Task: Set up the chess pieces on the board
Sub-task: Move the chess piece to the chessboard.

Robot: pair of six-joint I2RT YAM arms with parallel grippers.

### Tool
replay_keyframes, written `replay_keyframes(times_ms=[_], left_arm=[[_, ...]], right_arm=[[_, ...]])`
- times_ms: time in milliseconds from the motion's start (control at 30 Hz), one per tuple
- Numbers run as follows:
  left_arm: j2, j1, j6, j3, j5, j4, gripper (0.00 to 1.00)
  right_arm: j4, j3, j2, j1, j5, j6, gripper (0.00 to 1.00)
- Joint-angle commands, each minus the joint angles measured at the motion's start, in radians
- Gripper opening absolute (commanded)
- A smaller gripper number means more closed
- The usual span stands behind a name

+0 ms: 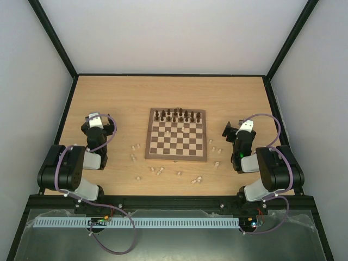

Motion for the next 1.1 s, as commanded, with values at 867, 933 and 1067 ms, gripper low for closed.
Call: replay_keyframes(times_ms=[867,933,1067], left_arm=[[-0.275,-0.082,-0.023,0.174,-0.030,-0.436,0.99],[-0.379,-0.110,-0.065,0.179,-0.024,-0.508,1.00],[-0.573,-0.166,-0.149,0.269,0.024,-0.743,1.00]], right_arm=[[-0.470,0.159,-0.340,0.003,0.024,0.107,0.99],[-0.558,0.182,-0.428,0.005,0.005,0.187,0.99],[-0.869,0.308,-0.579,0.006,-0.080,0.374,0.99]])
